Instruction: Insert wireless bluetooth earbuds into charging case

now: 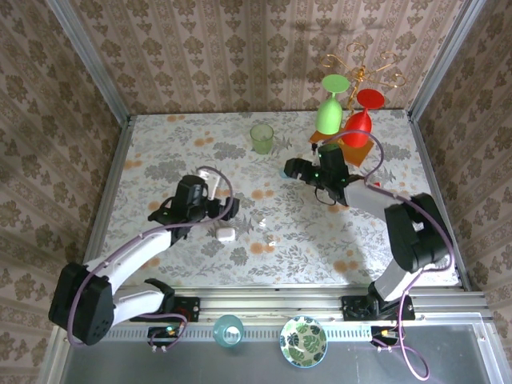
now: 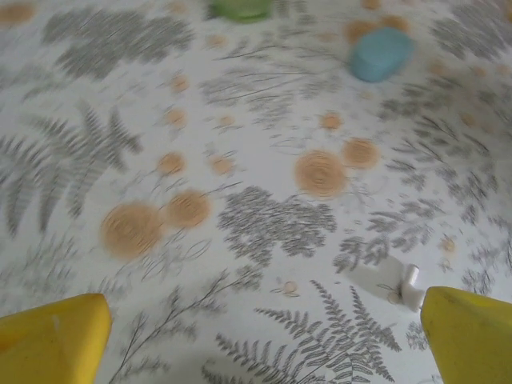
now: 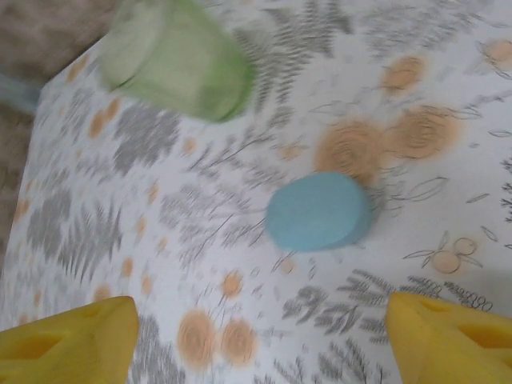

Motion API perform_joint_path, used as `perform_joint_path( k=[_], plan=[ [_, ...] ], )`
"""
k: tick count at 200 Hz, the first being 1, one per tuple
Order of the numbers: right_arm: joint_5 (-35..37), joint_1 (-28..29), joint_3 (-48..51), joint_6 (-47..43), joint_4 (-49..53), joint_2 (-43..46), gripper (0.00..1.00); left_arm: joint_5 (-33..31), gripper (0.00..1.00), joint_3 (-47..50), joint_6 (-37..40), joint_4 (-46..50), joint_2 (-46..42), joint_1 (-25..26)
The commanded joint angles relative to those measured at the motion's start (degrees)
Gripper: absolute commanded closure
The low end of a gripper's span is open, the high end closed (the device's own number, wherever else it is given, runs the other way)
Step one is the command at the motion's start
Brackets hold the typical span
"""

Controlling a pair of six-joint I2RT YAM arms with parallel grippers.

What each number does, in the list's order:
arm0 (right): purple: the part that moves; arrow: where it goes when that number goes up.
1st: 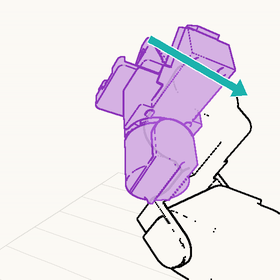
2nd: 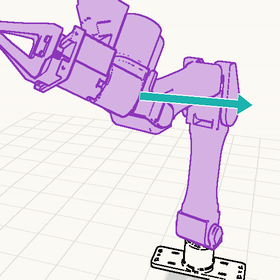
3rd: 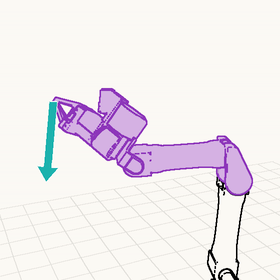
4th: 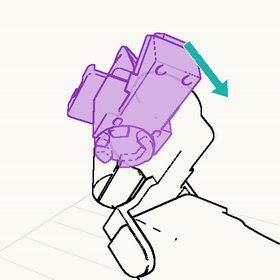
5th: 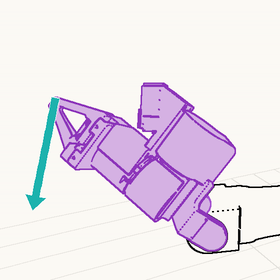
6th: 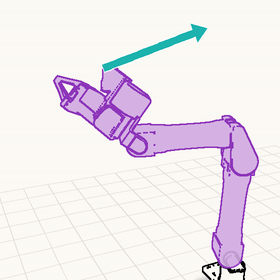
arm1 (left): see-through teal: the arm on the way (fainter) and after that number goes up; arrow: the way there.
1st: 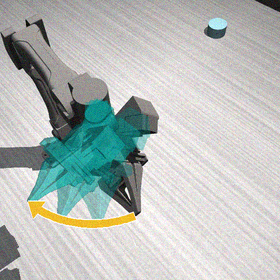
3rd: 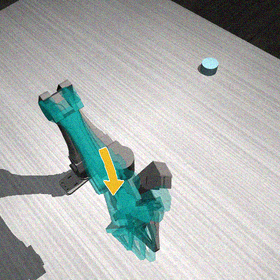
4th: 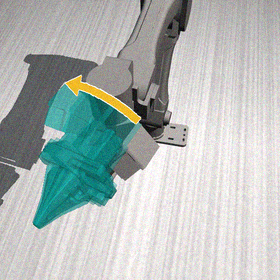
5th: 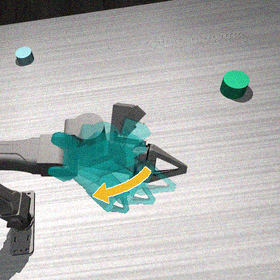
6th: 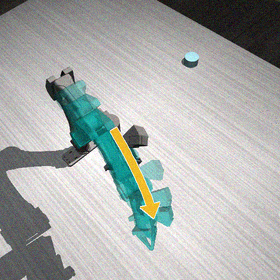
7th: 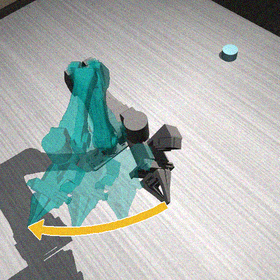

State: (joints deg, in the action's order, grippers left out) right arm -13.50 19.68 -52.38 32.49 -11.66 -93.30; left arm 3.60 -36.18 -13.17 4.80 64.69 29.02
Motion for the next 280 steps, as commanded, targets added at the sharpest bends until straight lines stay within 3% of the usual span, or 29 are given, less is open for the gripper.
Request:
perform_joint_path(
  k=[1,27,57,91,130,175,280],
  plan=[
    [-9.7,3.6,4.9,-20.5,-4.4,4.5,0.13,4.6,0.0,2.3,-14.7,4.9,-2.9,-5.8],
    [-16.4,8.7,9.9,-35.8,-8.0,7.2,0.13,6.7,0.02,4.1,-22.3,7.1,-4.9,-10.5],
    [-25.5,14.4,9.2,-48.4,-6.0,5.1,0.17,10.7,0.01,5.1,-25.8,9.6,-7.0,-15.2],
    [-24.5,22.0,1.4,-60.1,5.0,-2.9,0.17,12.9,0.01,6.0,-26.6,11.1,-9.1,-17.8],
    [-20.8,26.2,-5.0,-64.2,6.4,-11.9,0.17,13.9,0.0,6.7,-26.1,13.4,-10.2,-19.5],
    [-19.2,27.2,-9.2,-64.3,4.0,-19.5,0.2,14.6,0.0,7.5,-25.8,13.6,-11.2,-20.8],
    [-14.0,28.6,-11.5,-61.4,-1.7,-25.9,0.25,15.7,0.0,7.0,-24.7,12.7,-10.3,-21.2]
  ],
)
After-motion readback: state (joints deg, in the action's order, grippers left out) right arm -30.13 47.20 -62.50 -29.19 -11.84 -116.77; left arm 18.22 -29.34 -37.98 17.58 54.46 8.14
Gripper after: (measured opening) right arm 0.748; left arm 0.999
